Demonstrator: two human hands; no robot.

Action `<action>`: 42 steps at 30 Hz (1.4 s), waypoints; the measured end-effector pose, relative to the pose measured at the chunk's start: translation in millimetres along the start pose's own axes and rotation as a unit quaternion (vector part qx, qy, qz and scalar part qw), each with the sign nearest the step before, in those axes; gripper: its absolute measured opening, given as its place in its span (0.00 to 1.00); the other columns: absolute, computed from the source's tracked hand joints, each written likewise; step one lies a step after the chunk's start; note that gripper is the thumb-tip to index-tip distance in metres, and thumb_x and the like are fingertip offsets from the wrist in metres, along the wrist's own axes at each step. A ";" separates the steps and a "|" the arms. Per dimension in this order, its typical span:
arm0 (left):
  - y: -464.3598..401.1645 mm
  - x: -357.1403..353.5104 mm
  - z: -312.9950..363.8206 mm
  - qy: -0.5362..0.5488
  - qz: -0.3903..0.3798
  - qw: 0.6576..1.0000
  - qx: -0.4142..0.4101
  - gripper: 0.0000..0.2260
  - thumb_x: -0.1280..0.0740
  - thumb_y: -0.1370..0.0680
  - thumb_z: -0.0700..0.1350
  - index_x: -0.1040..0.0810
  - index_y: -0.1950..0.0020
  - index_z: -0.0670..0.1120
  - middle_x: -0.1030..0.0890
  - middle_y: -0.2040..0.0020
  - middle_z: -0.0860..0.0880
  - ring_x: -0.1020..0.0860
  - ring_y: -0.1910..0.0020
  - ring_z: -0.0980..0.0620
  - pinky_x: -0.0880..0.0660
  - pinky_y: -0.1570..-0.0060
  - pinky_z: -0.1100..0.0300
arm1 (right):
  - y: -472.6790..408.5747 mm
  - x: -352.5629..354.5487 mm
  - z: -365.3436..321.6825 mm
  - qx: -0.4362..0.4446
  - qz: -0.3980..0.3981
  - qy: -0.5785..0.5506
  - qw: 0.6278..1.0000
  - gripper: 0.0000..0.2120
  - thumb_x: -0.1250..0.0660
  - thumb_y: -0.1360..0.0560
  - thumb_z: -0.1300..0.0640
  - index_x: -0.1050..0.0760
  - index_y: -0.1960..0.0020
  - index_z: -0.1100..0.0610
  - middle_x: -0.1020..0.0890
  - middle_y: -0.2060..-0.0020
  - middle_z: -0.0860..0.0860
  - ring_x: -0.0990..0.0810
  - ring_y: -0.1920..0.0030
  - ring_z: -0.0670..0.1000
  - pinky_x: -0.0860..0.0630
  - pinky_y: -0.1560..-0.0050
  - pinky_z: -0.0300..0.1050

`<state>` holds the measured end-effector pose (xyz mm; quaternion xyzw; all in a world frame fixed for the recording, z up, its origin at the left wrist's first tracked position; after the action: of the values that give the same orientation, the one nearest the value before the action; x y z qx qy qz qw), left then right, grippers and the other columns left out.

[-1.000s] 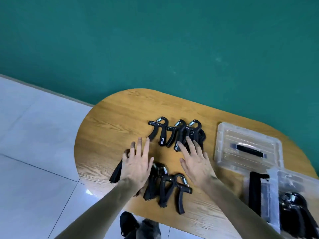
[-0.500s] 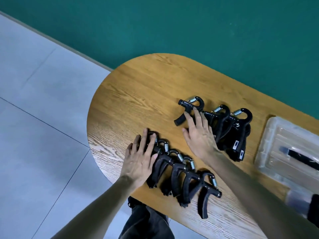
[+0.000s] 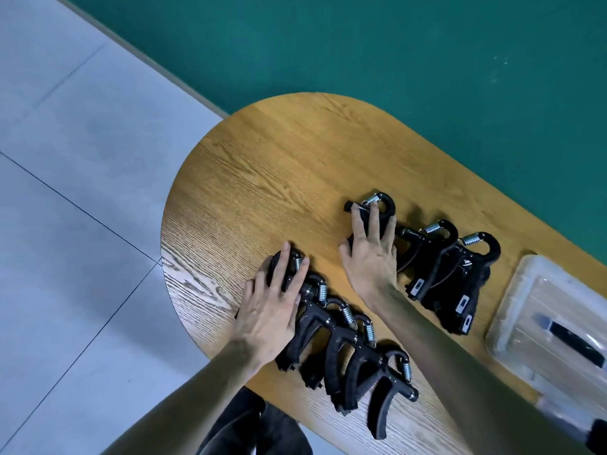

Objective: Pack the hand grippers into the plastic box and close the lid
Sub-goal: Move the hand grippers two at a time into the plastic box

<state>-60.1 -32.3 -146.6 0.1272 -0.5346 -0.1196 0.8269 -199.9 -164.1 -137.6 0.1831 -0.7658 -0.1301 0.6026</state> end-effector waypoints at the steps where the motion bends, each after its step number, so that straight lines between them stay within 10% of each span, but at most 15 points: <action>1: 0.5 0.0 -0.2 0.004 0.004 1.000 0.002 0.38 0.41 0.17 0.49 0.68 0.20 0.54 0.70 0.20 0.44 0.34 0.29 0.40 0.33 0.30 0.42 | 1.2 -1.4 -2.2 0.017 -0.005 0.015 1.000 0.32 0.47 0.18 0.49 0.60 0.19 0.45 0.63 0.19 0.50 0.66 0.21 0.63 0.42 0.27 0.69; 25: 11.4 3.8 -4.4 -0.051 -0.054 0.995 0.065 0.44 0.37 0.21 0.38 0.67 0.20 0.58 0.78 0.24 0.46 0.46 0.23 0.35 0.40 0.25 0.40 | 18.0 9.4 -0.6 0.050 0.091 0.027 0.994 0.34 0.38 0.23 0.50 0.45 0.20 0.44 0.54 0.18 0.50 0.36 0.34 0.58 0.34 0.38 0.57; 42: 104.6 106.3 87.7 -0.109 -0.050 0.992 0.040 0.47 0.32 0.22 0.39 0.66 0.19 0.53 0.81 0.27 0.40 0.43 0.28 0.33 0.38 0.30 0.38 | 229.5 105.4 20.3 0.002 0.161 0.066 0.985 0.35 0.29 0.27 0.51 0.35 0.23 0.49 0.44 0.20 0.56 0.29 0.41 0.63 0.26 0.50 0.58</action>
<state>-91.3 23.2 14.3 0.1728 -0.6187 -0.1525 0.7511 -269.8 -4.3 46.1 0.0669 -0.7441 -0.0173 0.6645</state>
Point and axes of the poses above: each hand's wrist, its own y-axis away from the middle knuckle, its own x-axis out of the back of the hand, z = x × y, the point moved 10 cm from there along -y, towards the middle knuckle
